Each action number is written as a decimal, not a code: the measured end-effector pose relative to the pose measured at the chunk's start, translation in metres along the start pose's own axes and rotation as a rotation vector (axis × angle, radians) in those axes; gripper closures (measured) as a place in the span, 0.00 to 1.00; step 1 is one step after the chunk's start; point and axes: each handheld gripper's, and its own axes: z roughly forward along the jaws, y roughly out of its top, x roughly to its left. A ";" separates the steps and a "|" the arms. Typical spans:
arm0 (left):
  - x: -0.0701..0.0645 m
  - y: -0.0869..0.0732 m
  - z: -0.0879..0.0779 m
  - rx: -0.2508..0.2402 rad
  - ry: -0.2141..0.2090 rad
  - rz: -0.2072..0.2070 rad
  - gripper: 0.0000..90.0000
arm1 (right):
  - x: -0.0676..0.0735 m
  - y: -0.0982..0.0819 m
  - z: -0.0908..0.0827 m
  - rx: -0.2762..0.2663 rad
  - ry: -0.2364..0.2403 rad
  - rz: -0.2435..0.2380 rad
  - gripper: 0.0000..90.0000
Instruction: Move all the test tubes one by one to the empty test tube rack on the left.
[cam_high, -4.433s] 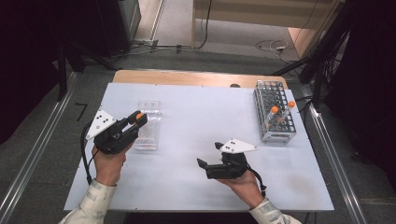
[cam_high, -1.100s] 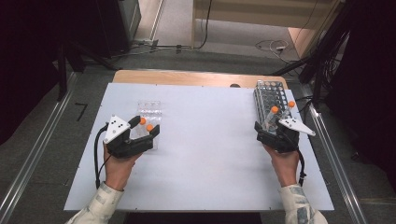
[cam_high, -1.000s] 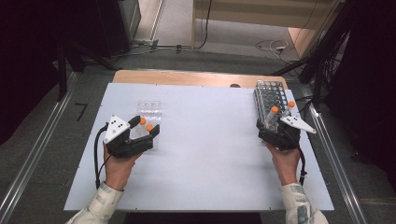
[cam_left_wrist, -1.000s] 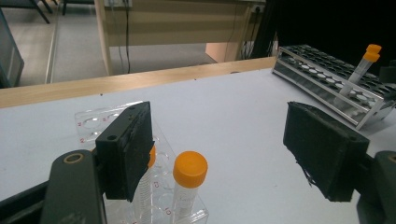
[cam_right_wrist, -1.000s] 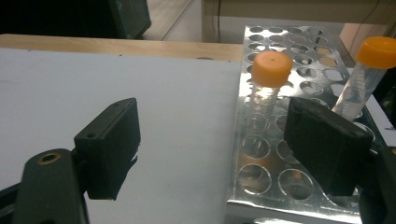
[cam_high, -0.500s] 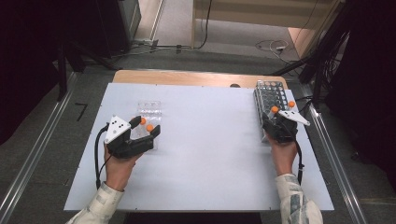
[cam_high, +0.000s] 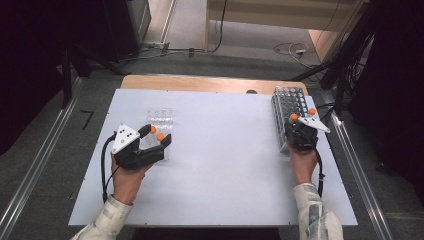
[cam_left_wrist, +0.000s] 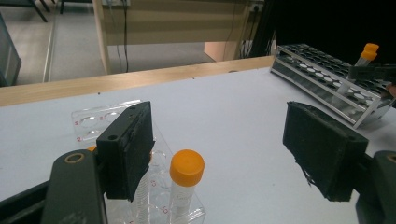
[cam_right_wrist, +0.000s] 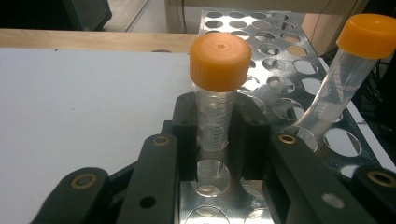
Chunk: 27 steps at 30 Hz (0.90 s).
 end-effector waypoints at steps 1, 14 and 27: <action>0.000 0.000 0.000 0.001 -0.001 0.000 0.28 | 0.000 0.000 0.000 -0.001 0.000 0.002 0.79; -0.001 0.000 0.000 -0.002 -0.001 0.002 0.27 | 0.000 0.018 -0.021 -0.074 0.000 -0.006 0.80; -0.003 0.000 -0.001 -0.002 -0.007 0.004 0.27 | 0.010 0.037 -0.064 -0.175 0.068 -0.039 0.80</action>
